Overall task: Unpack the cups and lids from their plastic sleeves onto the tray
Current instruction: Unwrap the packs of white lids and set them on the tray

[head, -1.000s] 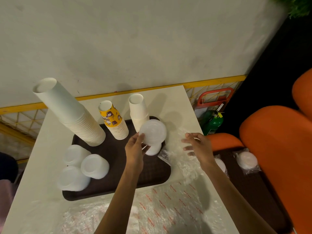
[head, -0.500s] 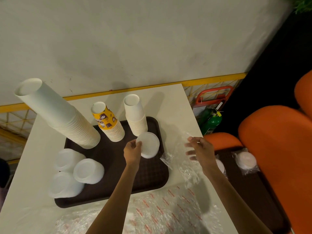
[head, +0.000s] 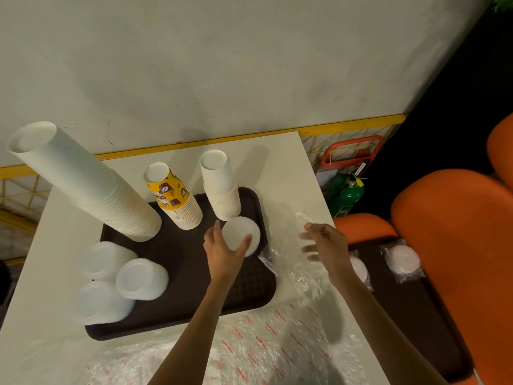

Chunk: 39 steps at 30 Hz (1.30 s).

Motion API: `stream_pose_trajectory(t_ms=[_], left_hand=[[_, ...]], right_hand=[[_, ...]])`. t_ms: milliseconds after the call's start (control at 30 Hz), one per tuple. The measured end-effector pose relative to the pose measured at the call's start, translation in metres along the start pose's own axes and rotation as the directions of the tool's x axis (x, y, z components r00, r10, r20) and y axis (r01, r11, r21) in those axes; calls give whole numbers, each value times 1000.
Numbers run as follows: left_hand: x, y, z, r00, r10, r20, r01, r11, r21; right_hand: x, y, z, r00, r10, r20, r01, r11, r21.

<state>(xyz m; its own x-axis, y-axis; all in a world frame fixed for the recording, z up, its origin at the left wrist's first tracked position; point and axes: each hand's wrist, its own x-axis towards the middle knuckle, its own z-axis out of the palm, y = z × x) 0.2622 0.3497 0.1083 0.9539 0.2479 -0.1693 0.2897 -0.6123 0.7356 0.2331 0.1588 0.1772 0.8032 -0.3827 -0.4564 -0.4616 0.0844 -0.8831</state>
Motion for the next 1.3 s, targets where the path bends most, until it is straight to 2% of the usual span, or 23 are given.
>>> stream_pose_trajectory(t_ms=[133, 400, 800, 1300], left_hand=[[-3, -4, 7, 983, 160, 94, -174, 970, 171], [11, 0, 8, 972, 117, 204, -182, 922, 341], [14, 7, 13, 979, 36, 203, -102, 941, 322], [7, 5, 20, 992, 49, 119, -77, 966, 245]], right_hand=[[0, 0, 3, 1000, 12, 7, -12, 1000, 1], [3, 2, 2, 1000, 16, 3, -16, 1000, -15], [2, -1, 1, 1000, 15, -1, -15, 1000, -14], [-1, -4, 1, 1000, 23, -6, -23, 1000, -10]])
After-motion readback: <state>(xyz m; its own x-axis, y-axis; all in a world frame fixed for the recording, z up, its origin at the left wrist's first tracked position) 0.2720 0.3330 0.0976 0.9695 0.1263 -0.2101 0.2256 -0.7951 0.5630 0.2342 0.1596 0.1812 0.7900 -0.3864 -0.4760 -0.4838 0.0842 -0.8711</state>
